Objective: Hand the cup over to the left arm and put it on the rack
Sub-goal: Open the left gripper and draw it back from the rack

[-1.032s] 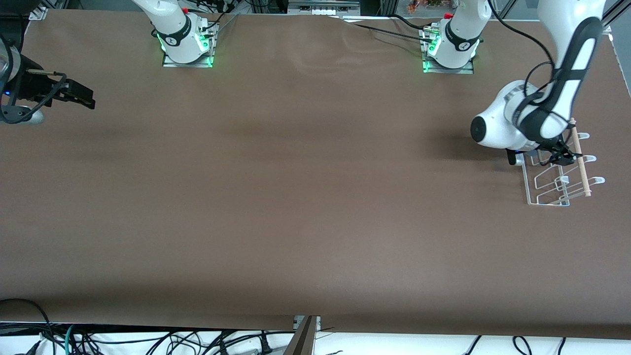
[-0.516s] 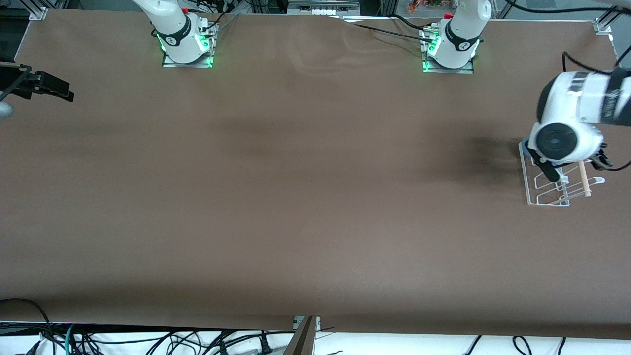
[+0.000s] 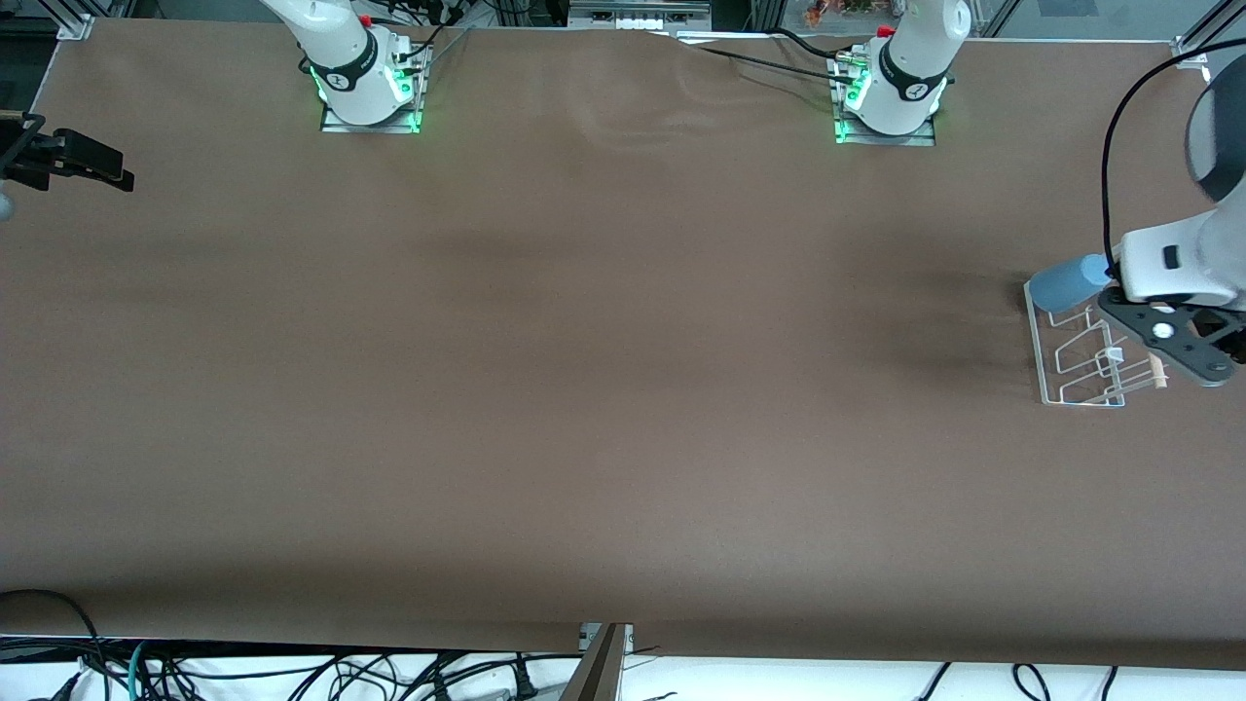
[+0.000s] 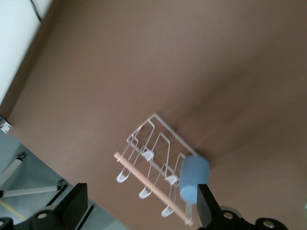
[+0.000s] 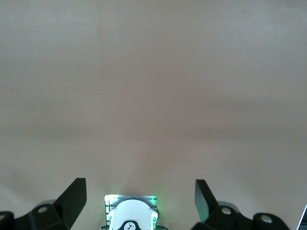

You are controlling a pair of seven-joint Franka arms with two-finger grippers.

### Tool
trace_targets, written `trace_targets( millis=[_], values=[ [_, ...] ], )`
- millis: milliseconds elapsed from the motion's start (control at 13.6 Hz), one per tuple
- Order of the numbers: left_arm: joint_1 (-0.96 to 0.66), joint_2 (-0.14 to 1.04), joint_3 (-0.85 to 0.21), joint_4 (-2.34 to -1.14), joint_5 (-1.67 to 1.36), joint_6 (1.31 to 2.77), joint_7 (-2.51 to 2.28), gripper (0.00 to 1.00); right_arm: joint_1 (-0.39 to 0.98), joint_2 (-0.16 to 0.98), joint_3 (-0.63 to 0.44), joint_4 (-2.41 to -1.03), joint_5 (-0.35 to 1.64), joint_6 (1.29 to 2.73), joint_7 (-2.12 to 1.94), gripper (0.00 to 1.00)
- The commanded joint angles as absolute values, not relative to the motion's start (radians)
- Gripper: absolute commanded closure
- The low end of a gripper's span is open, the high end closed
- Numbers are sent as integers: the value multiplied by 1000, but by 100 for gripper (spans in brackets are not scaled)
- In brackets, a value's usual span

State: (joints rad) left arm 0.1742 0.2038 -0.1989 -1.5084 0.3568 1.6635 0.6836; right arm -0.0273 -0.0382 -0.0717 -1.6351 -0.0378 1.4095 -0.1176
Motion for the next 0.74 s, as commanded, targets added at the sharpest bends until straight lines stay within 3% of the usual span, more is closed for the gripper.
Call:
trace_targets(
  millis=[0, 295, 442, 663],
  values=[
    [156, 187, -199, -1447, 243, 1652, 426, 0, -5, -17, -69, -1595, -40, 1401, -123, 0],
    [156, 161, -195, -1439, 42, 1597, -47, 0, -3, -2, -69, -1592, -40, 1413, -120, 0],
    [152, 160, -195, -1381, 23, 1524, -121, 0, -5, 3, -69, -1592, -38, 1424, -120, 0],
    [127, 150, -167, -1391, 18, 1471, -121, 0, -9, 2, -75, -1592, -38, 1416, -120, 0]
  ],
)
